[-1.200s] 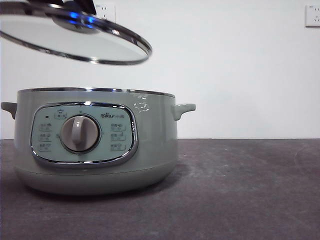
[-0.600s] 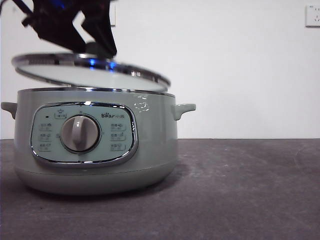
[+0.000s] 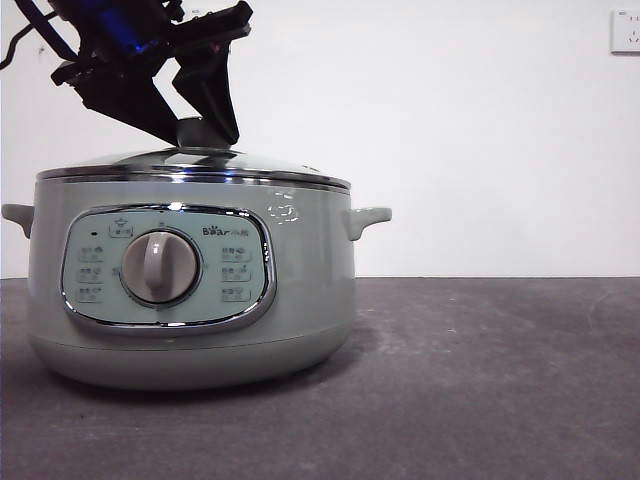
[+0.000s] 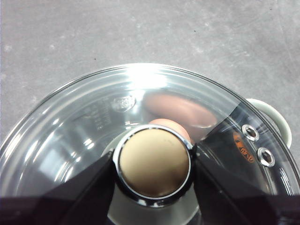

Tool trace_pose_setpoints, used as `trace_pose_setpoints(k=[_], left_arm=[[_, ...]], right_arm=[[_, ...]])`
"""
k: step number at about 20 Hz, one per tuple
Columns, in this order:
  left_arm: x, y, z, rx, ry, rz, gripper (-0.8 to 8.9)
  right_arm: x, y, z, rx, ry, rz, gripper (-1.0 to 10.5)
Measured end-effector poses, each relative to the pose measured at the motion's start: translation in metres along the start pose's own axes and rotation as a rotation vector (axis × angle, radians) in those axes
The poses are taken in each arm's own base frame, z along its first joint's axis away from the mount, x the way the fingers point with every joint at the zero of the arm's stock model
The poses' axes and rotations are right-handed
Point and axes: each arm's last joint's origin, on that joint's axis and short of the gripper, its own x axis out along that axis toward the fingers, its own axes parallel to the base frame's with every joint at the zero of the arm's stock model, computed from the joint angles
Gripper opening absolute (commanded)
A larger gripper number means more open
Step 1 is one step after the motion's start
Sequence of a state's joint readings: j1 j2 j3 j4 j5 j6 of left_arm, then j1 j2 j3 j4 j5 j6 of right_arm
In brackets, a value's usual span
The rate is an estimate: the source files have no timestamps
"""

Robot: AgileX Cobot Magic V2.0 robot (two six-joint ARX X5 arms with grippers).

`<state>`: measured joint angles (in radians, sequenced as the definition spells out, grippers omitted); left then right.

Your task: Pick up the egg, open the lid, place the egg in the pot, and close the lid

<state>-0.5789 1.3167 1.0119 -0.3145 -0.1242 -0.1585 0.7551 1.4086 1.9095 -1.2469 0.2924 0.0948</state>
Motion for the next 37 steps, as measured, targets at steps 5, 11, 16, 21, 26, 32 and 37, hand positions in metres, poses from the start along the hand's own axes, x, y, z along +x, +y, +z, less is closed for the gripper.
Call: trace_pose_setpoints(k=[5,11,16,21,26,32,37], left_arm=[[0.000,0.000,0.001,0.000,-0.001,0.000,4.17],[-0.032,0.002,0.021,0.001,-0.133,0.031,4.16],[-0.106,0.007,0.028,-0.011,-0.292,-0.075,4.03],[-0.154,0.012,0.010,0.017,-0.285,-0.114,-0.05],[-0.157,0.015,-0.005,0.094,-0.236,-0.070,-0.07],[-0.148,0.016,-0.046,0.110,-0.289,-0.099,-0.03],[-0.142,0.016,-0.052,0.119,-0.194,-0.085,-0.03]], right_arm=[[0.000,0.000,0.000,0.000,0.001,0.000,3.8],[-0.007,-0.002,-0.001,0.007,-0.025,0.003,3.7],[-0.027,-0.010,-0.025,0.047,-0.126,0.015,3.7],[-0.005,-0.009,-0.080,0.080,-0.187,0.024,-0.2],[0.015,-0.009,-0.142,0.118,-0.287,0.035,-0.2],[0.023,-0.010,-0.185,0.149,-0.372,0.037,-0.2],[0.025,-0.010,-0.186,0.148,-0.358,0.021,-0.2]])
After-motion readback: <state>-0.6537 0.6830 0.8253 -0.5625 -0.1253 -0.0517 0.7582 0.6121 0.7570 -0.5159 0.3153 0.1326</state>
